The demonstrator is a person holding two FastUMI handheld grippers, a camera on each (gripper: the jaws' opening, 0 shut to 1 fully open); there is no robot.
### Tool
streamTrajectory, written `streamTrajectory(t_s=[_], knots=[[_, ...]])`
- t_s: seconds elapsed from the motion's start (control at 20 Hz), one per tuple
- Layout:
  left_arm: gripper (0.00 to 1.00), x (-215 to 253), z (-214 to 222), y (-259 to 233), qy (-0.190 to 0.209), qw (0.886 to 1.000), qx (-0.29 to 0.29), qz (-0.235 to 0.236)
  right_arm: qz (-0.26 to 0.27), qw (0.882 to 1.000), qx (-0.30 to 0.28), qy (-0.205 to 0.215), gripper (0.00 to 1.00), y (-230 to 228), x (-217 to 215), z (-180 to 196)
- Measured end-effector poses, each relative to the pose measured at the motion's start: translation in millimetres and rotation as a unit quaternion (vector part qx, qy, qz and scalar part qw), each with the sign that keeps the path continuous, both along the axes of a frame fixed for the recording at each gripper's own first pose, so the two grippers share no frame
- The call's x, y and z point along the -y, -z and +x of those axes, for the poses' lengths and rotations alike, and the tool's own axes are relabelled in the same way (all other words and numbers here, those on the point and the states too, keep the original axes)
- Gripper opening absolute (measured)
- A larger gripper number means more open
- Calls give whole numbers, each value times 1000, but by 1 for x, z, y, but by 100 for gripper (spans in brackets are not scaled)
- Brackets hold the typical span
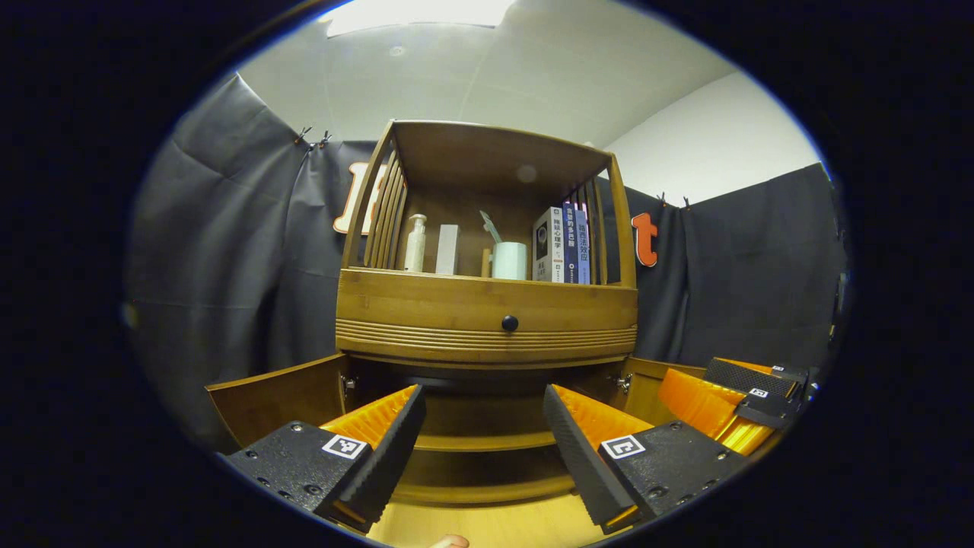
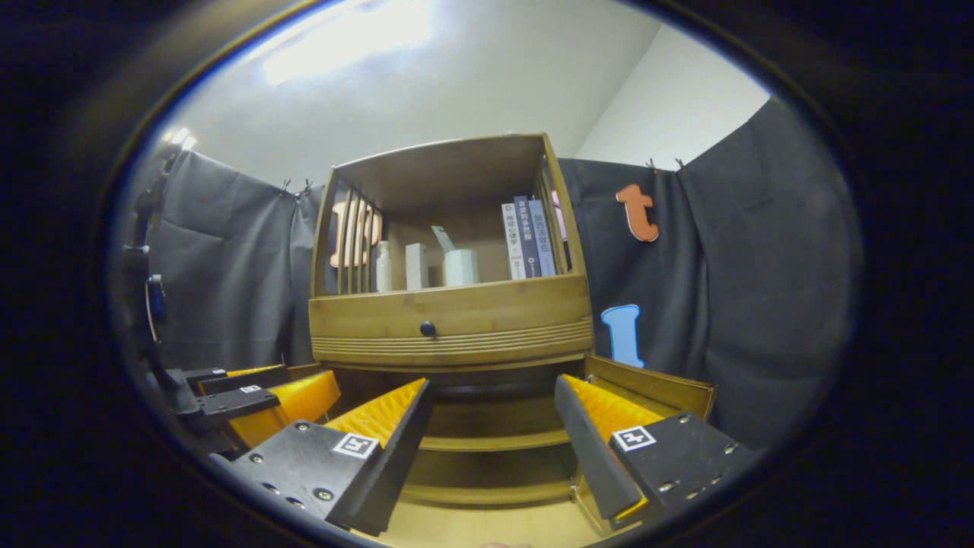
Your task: Open the right door of the double-door shoe cabinet with the right hand, and open the left door with the left hand.
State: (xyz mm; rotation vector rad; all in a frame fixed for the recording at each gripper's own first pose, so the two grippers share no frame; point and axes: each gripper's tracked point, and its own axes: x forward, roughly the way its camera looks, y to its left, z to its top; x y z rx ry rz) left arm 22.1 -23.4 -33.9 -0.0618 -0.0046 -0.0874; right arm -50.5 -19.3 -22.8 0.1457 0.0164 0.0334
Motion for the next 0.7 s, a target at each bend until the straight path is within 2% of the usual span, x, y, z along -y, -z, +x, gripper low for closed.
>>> streamTrajectory(t_s=[0.05,0.1,0.15,0.2,0.25,0.3,0.35,0.45,0.5,0.7], knots=[[96,-1,0,0,-1,1000,-1,0,-1,1000,0,-2,96,1,-2,-1],[96,-4,-1,1,-3,1000,-2,-1,-3,1000,0,-2,89,1,-3,-1],[93,-6,-1,1,-5,1000,-2,-2,-4,1000,1,-3,89,1,-4,-1],[96,-7,-1,1,-6,1000,-3,-3,-6,1000,2,-2,89,0,-5,-1],[96,-9,0,1,-7,1000,-3,-4,-8,1000,2,-1,96,0,-6,-1],[93,-11,0,1,-8,1000,-3,-5,-9,1000,2,0,96,0,-6,-1],[93,-13,-1,2,-8,1000,-4,-6,-10,1000,2,0,89,-2,-3,-1],[96,-15,-1,3,-7,1000,-4,-8,-10,1000,2,2,89,-2,-5,-1],[93,-16,-1,3,-7,1000,-5,-8,-10,1000,2,2,96,-2,-6,-1],[93,-22,-1,2,-4,1000,-3,-10,-14,1000,1,5,96,-3,-13,-4]])
